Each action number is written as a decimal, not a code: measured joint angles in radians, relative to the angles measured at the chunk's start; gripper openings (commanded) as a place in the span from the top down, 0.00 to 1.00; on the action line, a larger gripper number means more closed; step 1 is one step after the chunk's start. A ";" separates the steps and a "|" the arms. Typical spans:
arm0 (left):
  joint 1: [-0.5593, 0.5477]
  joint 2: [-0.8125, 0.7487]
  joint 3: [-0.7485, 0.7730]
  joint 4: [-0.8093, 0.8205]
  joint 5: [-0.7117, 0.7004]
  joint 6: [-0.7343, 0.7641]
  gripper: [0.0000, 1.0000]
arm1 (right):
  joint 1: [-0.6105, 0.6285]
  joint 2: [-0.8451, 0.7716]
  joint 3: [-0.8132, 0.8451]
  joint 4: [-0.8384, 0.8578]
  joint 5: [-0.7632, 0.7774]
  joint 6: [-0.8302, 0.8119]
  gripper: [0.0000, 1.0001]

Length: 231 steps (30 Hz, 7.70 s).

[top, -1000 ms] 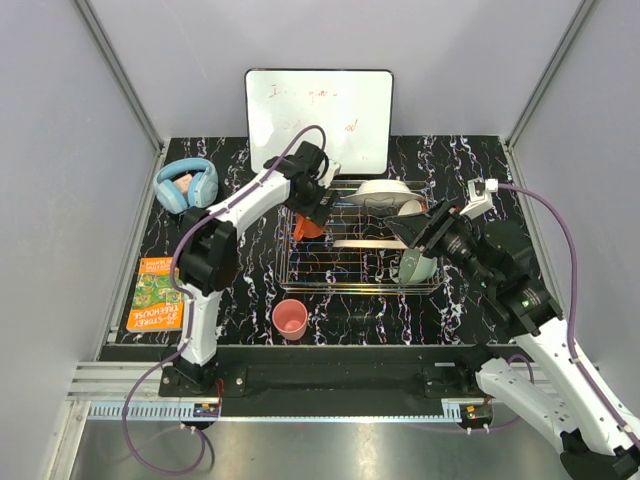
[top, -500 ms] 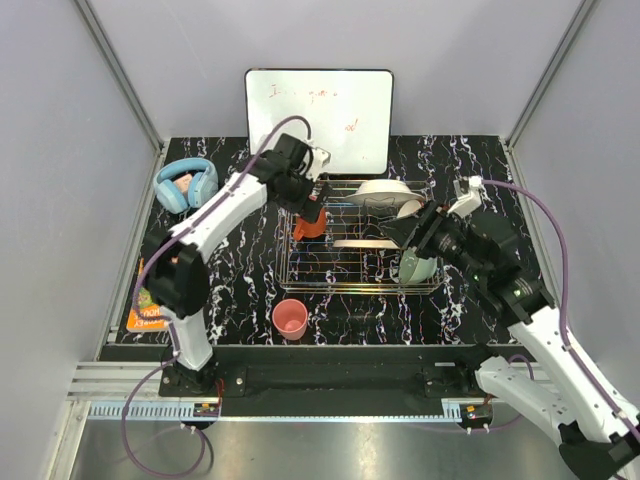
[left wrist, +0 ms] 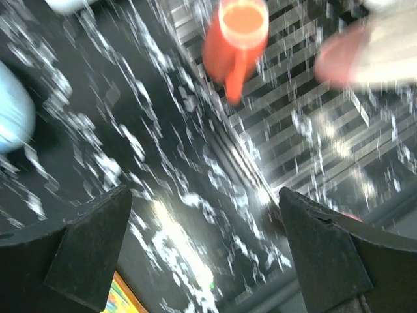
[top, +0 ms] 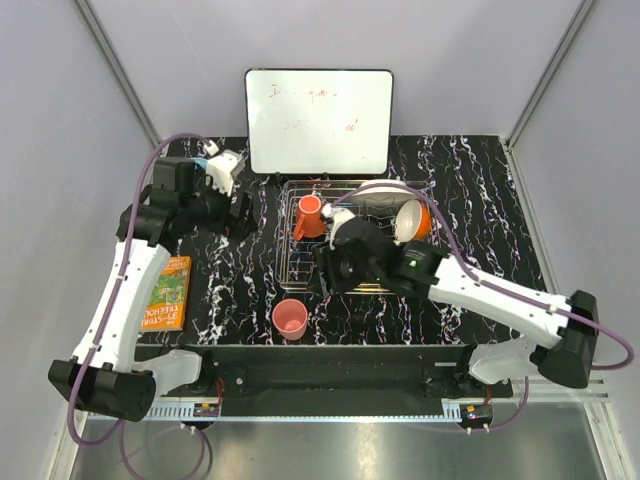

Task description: Load the mixed dishes into the dish rack

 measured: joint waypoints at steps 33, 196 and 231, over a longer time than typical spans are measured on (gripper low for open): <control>0.120 -0.093 -0.118 -0.066 0.279 0.042 0.01 | 0.120 0.351 0.006 0.051 0.091 -0.039 0.71; -0.472 0.496 -0.069 0.124 -0.277 -0.027 1.00 | -0.230 -0.704 -0.237 0.077 0.316 0.163 0.07; -0.492 0.356 0.049 -0.024 -0.294 -0.021 0.01 | -0.230 -0.655 -0.257 0.064 0.315 0.148 0.00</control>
